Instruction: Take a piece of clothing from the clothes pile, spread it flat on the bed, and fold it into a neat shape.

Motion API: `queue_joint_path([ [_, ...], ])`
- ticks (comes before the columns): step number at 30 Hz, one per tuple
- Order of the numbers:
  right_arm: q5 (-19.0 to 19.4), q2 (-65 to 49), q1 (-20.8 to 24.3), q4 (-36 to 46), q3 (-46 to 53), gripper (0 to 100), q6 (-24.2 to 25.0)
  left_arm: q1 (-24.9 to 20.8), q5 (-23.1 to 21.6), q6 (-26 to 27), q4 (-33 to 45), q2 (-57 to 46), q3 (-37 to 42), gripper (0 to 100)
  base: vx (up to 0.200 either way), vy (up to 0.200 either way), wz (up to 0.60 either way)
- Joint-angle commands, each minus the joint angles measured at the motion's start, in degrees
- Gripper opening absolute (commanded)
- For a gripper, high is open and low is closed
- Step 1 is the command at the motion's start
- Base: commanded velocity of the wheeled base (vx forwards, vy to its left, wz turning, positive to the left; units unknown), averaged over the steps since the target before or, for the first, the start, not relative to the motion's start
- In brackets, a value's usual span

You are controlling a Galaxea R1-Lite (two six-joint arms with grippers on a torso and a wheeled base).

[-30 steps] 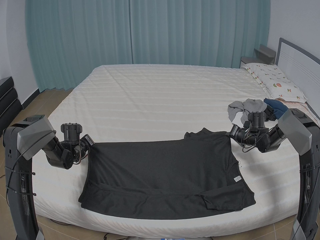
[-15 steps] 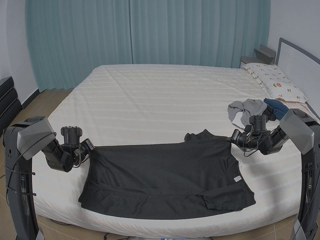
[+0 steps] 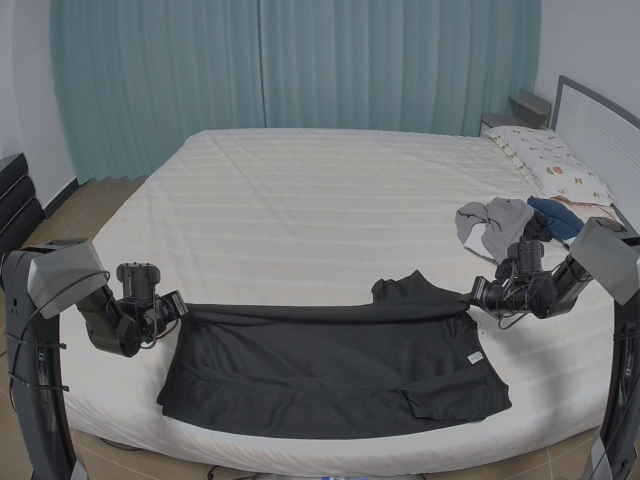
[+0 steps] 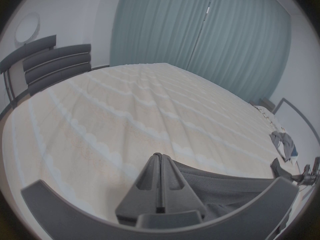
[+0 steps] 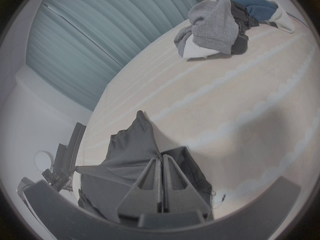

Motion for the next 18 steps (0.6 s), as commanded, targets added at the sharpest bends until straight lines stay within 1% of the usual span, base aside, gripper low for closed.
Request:
queue_joint_path([
  [1, 0.3, -1.7, -0.3, -0.3, 3.5, 0, -1.3, 0.0, -0.3, 2.6, -2.7, 0.0, 3.3, 0, 0.000, 0.000, 0.00],
  [5, 0.8, -3.8, -0.3, -0.4, 7.2, 0, -3.4, 0.0, -0.3, 5.5, -7.5, 0.0, 7.0, 0, 0.000, 0.000, 0.00],
  [9, 3.1, -6.8, -0.3, -0.6, 10.8, 0, -4.4, 0.5, -0.3, 7.2, -11.0, 0.0, 10.5, 0, 0.000, 0.000, 0.00],
  [12, 3.2, -8.0, -0.7, -0.6, 13.0, 0, -4.8, 0.5, -0.3, 7.4, -12.6, -0.1, 12.7, 0, 0.000, 0.000, 0.00],
  [16, 3.3, -8.9, -1.6, -0.6, 15.6, 0, -7.1, 0.4, -0.3, 7.4, -15.3, 0.2, 15.0, 0, 0.000, 0.000, 0.00],
  [18, 3.7, -9.5, -2.4, -0.7, 18.4, 0, -9.3, 0.1, -0.2, 7.5, -17.3, 0.2, 17.2, 0, 0.000, 0.000, 0.00],
])
